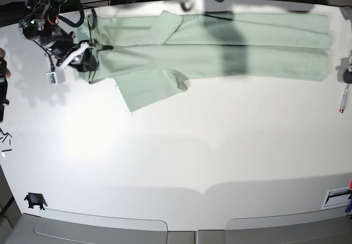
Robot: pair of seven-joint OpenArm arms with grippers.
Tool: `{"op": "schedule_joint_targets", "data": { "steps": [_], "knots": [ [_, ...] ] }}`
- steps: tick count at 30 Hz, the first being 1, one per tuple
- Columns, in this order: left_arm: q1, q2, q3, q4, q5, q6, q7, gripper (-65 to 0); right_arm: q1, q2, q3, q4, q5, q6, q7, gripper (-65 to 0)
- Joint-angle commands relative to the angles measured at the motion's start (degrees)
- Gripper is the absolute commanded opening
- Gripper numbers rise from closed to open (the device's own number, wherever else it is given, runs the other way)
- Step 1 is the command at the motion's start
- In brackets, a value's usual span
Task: Fold the T-shirt properly
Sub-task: 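Grasp the hem corners and fold the hem up toward the collar, then grasp the strip's end with the right gripper and fold it inward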
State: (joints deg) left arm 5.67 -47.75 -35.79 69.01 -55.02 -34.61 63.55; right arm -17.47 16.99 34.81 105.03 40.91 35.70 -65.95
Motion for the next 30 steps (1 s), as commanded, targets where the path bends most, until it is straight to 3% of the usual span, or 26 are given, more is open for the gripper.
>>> {"op": "schedule_joint_targets", "data": {
  "steps": [1,4,8,13,17,24,30],
  "knots": [
    [-0.8,-3.3,-0.6,1.1,-1.7,-0.2,-2.0,-42.8,0.3,1.0,1.4,2.4,1.4,0.1,1.2,-49.8],
    [-0.9,-7.7,-0.6,1.1,-2.3,-0.2,-6.3,-42.8,0.3,0.9,4.3,6.4,1.4,0.1,2.7,-49.8],
    [-1.2,-9.7,-0.6,1.1,-2.3,-0.1,-10.4,-42.7,0.7,0.9,6.3,8.1,1.3,0.1,6.0,-49.8],
    [-1.2,-8.0,-0.6,1.1,-2.3,-0.1,-10.9,-42.8,3.2,-0.6,6.3,8.0,1.3,0.1,7.6,-49.8],
    [-1.2,-5.3,-0.6,1.1,-2.1,-0.2,-11.0,-42.8,5.6,-3.6,6.1,7.9,-1.9,0.2,12.3,-49.4],
    [-1.1,-2.5,-0.6,1.1,-2.1,-0.2,-11.0,-42.8,8.5,-4.6,-1.1,0.7,-11.0,0.0,18.4,-29.2],
    [-1.1,-2.4,-0.6,1.1,-2.1,-0.2,-11.0,-42.8,14.9,-4.6,-9.0,-13.9,-15.7,-1.2,22.7,-28.6]
  ]
}}
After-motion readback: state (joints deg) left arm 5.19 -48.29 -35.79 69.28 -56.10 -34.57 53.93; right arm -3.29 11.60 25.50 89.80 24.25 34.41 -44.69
